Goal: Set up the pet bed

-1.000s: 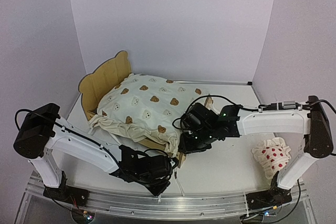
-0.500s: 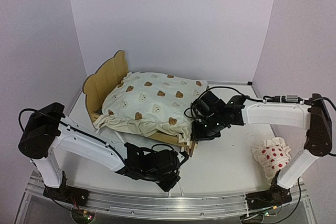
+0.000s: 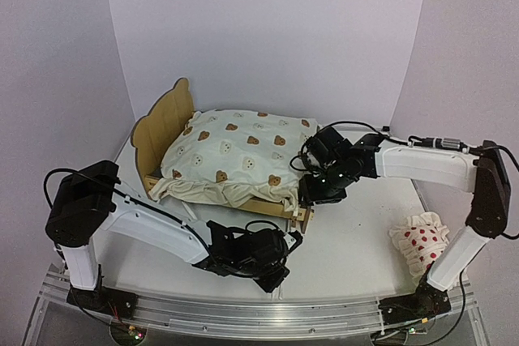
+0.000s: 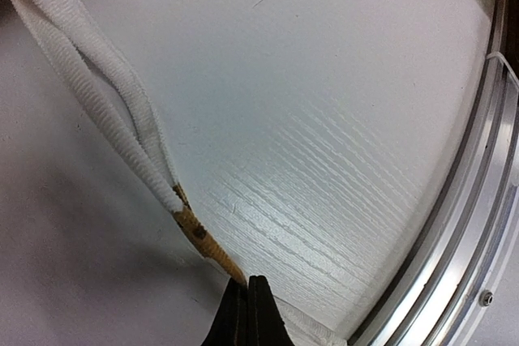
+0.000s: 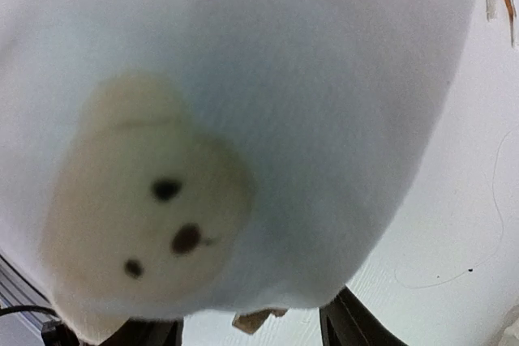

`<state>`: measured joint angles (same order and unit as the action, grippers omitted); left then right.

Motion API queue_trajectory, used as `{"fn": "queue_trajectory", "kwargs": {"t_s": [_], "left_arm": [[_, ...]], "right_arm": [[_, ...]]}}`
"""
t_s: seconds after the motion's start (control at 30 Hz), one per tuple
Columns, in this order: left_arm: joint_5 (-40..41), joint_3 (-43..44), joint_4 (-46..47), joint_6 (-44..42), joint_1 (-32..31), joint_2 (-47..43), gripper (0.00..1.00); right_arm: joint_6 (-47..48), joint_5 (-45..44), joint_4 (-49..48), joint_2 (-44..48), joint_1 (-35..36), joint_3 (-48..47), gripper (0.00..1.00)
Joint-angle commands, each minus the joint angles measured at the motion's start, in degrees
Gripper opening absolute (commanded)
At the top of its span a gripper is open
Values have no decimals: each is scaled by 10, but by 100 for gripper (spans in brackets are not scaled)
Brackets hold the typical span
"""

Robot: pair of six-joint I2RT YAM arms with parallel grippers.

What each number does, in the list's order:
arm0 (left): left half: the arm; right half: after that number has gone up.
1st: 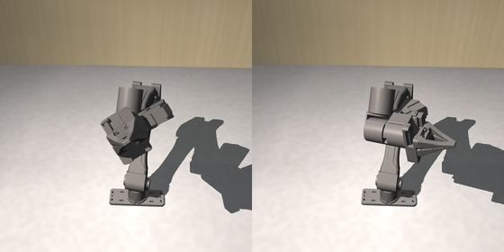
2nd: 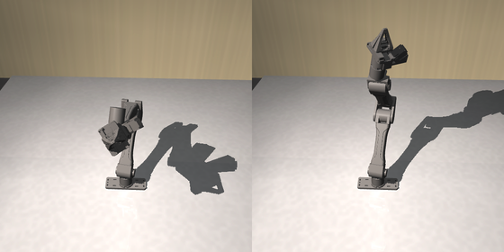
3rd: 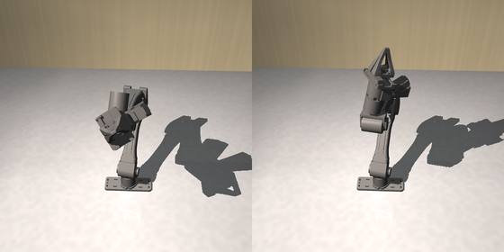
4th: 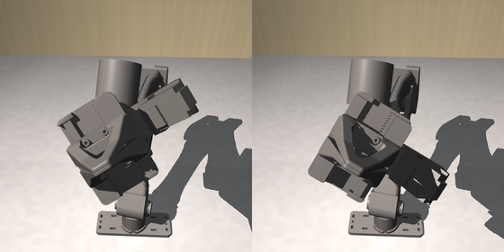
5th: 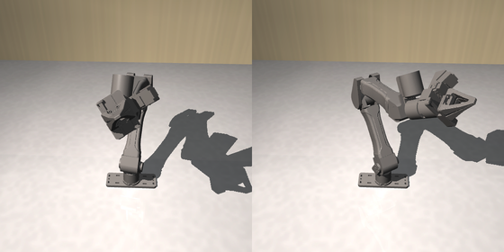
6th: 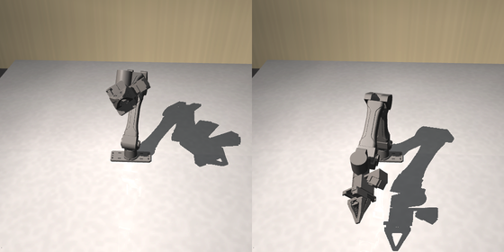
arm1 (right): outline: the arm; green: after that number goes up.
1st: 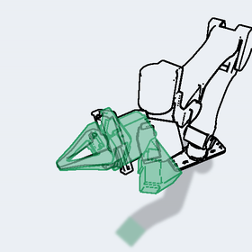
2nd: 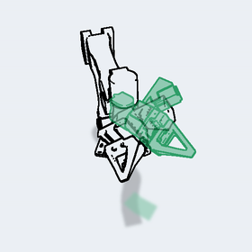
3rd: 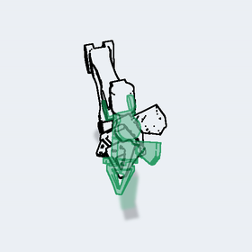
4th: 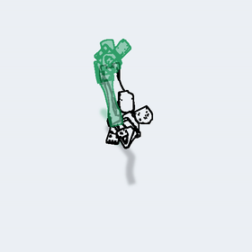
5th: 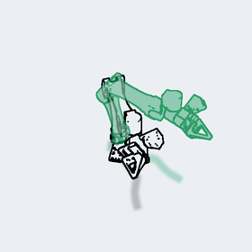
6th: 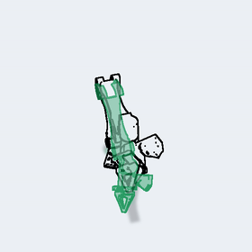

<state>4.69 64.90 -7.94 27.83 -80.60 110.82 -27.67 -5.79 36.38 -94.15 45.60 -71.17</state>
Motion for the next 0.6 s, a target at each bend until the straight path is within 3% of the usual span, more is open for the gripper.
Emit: {"fn": "queue_trajectory", "kwargs": {"t_s": [0.0, 0.17, 0.57], "left_arm": [[5, 7, -30, -11, -2, -48, 0], [-11, -14, -19, -1, 0, -73, 0], [-91, 50, -18, 47, 1, -36, 0]], "right_arm": [[13, 29, 24, 90, -1, 9, 64], [4, 67, 23, 147, -1, 59, 70], [-17, 97, -11, 191, 0, 137, 69]]}}
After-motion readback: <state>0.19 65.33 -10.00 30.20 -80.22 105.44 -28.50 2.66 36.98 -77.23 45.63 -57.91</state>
